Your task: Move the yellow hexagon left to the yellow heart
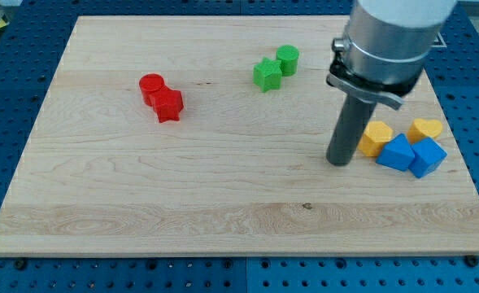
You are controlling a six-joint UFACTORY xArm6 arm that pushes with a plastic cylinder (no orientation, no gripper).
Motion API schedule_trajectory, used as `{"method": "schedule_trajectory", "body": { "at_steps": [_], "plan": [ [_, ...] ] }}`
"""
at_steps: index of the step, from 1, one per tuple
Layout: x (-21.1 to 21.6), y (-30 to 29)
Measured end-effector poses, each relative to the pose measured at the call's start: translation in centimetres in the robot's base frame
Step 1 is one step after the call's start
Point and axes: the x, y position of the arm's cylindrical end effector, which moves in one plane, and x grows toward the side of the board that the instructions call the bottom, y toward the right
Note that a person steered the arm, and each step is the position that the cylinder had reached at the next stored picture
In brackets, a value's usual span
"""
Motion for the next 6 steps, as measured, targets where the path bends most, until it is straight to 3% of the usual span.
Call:
{"method": "schedule_trajectory", "body": {
  "at_steps": [1,4,6],
  "plan": [
    [-2.7,0.7],
    [-2.8,5.8],
    [-4.6,1.6]
  ]
}}
